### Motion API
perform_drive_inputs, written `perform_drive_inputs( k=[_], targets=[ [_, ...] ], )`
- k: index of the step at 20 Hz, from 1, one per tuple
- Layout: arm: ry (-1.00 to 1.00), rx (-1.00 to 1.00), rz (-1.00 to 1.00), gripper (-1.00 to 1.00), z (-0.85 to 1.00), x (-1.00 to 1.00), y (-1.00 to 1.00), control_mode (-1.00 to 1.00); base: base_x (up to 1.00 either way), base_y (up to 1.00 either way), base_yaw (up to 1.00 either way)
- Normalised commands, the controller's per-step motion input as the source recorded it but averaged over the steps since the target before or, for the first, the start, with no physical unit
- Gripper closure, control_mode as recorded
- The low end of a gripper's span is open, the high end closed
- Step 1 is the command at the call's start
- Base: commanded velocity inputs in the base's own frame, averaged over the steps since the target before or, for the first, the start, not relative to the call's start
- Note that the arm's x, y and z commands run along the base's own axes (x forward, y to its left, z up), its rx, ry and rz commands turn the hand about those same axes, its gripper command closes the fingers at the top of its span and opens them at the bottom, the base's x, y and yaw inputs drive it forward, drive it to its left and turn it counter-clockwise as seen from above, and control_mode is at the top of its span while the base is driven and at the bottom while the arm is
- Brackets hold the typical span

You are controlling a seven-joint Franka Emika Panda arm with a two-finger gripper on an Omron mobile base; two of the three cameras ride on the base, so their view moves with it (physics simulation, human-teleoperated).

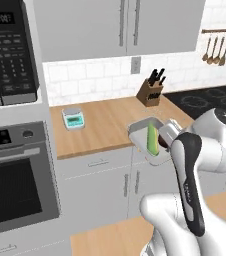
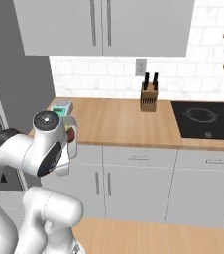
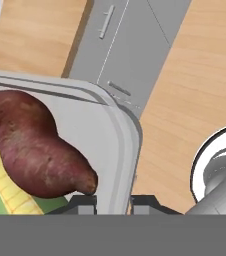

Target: Take the meat container that has the shrimp and place it on the second highest rack of the freezer. Then take the vegetable container that has the corn and potato and place it on the highest rack of the freezer.

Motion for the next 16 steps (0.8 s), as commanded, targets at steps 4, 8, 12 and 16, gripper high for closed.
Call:
perform_drive_inputs(
  k=[4, 8, 12, 16],
  targets=[
    [0.0, 0.0, 0.0, 1.0, 0.0, 0.0, 0.0, 1.0, -0.89, 0.43, 0.12],
    [0.0, 0.0, 0.0, 1.0, 0.0, 0.0, 0.0, 1.0, -0.62, 0.81, 0.17],
    [0.0, 0.0, 0.0, 1.0, 0.0, 0.0, 0.0, 1.0, -0.41, 0.99, 0.14],
    [0.0, 0.0, 0.0, 1.0, 0.0, 0.0, 0.0, 1.0, -0.38, 1.0, 0.1]
  ],
)
